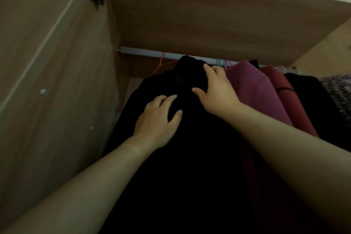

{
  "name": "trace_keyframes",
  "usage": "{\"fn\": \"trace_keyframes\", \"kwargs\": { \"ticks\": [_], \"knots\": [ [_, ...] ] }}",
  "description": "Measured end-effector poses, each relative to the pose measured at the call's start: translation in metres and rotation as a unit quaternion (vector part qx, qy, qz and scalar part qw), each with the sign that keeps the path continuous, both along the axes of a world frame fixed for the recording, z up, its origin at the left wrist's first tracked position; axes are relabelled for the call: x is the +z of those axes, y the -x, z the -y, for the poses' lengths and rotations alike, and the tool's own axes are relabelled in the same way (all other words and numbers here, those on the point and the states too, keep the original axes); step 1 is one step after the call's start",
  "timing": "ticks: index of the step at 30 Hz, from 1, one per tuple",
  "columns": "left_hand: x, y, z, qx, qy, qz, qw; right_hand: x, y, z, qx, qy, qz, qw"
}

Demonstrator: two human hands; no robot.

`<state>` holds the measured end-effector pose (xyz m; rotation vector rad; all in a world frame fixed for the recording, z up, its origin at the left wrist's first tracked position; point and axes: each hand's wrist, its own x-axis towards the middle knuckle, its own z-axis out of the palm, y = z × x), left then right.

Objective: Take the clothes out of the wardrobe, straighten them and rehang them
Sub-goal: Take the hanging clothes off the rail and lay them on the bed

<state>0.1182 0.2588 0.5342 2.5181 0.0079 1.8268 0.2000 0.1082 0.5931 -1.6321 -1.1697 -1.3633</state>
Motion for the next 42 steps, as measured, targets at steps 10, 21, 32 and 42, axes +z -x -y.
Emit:
{"fn": "trace_keyframes", "kwargs": {
  "ticks": [10,21,32,42],
  "knots": [
    [0.044,-0.047,-0.054,0.032,0.003,0.018,0.999,0.066,-0.049,-0.03,-0.152,0.027,0.061,0.986],
    [0.068,-0.074,-0.094,-0.019,0.002,0.064,0.998,0.128,-0.057,-0.066,-0.113,0.052,0.054,0.991],
    [0.065,-0.095,-0.125,-0.017,-0.02,0.096,0.995,0.146,-0.076,-0.072,-0.047,0.084,0.064,0.993],
    [0.101,-0.089,-0.11,-0.032,-0.001,0.093,0.995,0.172,-0.064,-0.065,-0.028,-0.104,0.044,0.993]
  ]
}}
